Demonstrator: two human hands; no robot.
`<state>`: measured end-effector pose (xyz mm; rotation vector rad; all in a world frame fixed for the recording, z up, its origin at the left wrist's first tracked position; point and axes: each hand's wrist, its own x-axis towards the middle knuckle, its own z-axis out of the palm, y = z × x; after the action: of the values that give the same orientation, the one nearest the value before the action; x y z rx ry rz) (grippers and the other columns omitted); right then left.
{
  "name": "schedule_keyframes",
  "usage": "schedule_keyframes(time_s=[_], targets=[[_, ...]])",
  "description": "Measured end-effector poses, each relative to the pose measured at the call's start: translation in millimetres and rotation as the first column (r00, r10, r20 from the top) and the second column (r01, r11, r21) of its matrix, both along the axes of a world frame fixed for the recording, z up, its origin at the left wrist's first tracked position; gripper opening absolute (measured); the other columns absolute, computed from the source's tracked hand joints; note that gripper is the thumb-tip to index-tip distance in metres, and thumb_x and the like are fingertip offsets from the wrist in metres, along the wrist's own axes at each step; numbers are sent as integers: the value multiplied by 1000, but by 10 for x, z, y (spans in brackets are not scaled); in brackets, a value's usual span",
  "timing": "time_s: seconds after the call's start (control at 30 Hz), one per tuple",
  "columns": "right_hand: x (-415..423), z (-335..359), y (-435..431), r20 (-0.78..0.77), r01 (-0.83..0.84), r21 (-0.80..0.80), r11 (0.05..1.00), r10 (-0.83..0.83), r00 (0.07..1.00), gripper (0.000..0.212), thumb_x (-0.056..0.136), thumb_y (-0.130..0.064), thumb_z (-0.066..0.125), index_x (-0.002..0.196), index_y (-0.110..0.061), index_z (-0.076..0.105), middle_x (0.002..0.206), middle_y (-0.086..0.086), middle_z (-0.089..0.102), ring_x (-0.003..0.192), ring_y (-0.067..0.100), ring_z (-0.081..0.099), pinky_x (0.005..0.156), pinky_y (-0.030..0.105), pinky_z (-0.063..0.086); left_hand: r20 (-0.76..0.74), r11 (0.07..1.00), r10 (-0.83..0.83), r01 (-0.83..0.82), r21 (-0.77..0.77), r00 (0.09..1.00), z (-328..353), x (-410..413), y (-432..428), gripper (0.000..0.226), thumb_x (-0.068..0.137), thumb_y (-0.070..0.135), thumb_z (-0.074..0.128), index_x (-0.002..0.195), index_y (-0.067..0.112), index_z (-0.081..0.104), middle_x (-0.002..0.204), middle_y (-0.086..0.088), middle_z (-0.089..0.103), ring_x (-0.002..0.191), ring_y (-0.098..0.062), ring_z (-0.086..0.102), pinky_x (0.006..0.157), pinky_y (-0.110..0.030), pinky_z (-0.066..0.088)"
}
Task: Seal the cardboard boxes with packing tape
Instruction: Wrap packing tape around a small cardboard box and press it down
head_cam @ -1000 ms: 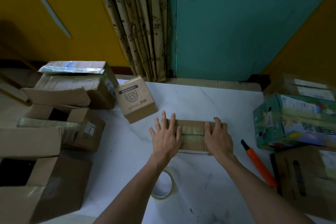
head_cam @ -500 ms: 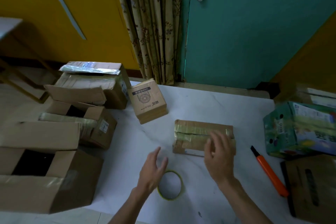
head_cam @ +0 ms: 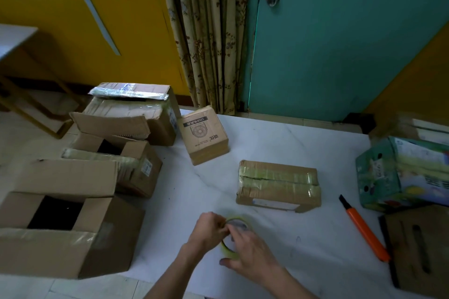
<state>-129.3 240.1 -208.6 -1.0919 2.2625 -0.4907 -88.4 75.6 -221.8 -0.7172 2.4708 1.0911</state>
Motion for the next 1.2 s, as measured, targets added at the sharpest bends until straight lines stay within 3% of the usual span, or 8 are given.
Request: schedule_keyframes(time_s=[0.27, 0.4, 0.53, 0.63, 0.77, 0.93, 1.07, 1.2], targets=[[-309, 692, -38, 19, 73, -217, 973, -70, 997, 85, 96, -38, 58, 159, -19, 4, 102, 3, 68, 97, 25, 59, 80, 38, 50, -78, 993, -91, 85, -75, 993, 927, -471, -119, 24, 83, 37, 64, 82, 16, 75, 75, -2, 72, 66, -16, 63, 64, -37, 57], [-504, 1195, -18, 214, 236, -424, 875, -156, 964, 84, 93, -28, 65, 158, -25, 12, 101, -3, 69, 92, 12, 64, 83, 31, 54, -212, 949, 48, 22, 316, 976, 1502, -636, -54, 27, 100, 19, 58, 124, 21, 71, 106, 9, 72, 94, 2, 66, 84, -18, 55], [-766, 1515, 18, 416, 457, -527, 716, -251, 874, 79, 92, -14, 68, 155, -29, 23, 74, -7, 68, 63, 9, 62, 59, 27, 54, -297, 821, 177, 26, 570, 938, 1677, -835, 59, 37, 103, 45, 49, 126, 24, 68, 105, 12, 73, 100, -5, 67, 92, -25, 53], [-930, 1636, 40, 453, 504, -563, 655, -266, 851, 74, 92, -8, 66, 152, -27, 27, 64, -19, 64, 59, 4, 61, 58, 22, 51, -324, 854, 191, 6, 521, 927, 1710, -1007, 193, 42, 101, 55, 44, 104, 23, 71, 75, 14, 67, 71, -5, 61, 70, -23, 49], [-1100, 1657, 97, 393, 510, -569, 645, -331, 858, 73, 91, -6, 68, 152, -22, 32, 66, -20, 66, 62, 2, 64, 61, 16, 50, -543, 966, 181, -44, 256, 820, 1761, -1196, 360, 42, 106, 37, 50, 72, 19, 68, 55, 10, 60, 50, -3, 50, 51, -16, 38], [-1171, 1661, 220, 369, 510, -562, 651, -355, 859, 72, 91, -5, 69, 150, -25, 34, 64, -20, 64, 60, -1, 61, 58, 11, 46, -618, 999, 22, -42, -17, 786, 1797, -1293, 427, 31, 102, 34, 58, 94, 14, 81, 76, 3, 76, 64, -9, 68, 61, -21, 53], [-1204, 1639, 336, 404, 541, -579, 610, -362, 840, 66, 92, -3, 66, 148, -23, 38, 63, -29, 60, 59, -3, 61, 57, 13, 47, -597, 996, 89, -72, 52, 797, 1825, -1287, 451, 22, 97, 32, 66, 103, 17, 81, 93, 7, 77, 79, -1, 68, 73, -12, 53], [-1261, 1640, 478, 551, 653, -594, 470, -354, 756, 55, 94, -8, 63, 142, -28, 46, 73, 9, 72, 68, 27, 71, 60, 40, 60, -448, 915, 195, 3, 404, 873, 1815, -1314, 448, 23, 98, 35, 64, 115, 25, 76, 103, 9, 75, 95, -9, 68, 75, -20, 54]])
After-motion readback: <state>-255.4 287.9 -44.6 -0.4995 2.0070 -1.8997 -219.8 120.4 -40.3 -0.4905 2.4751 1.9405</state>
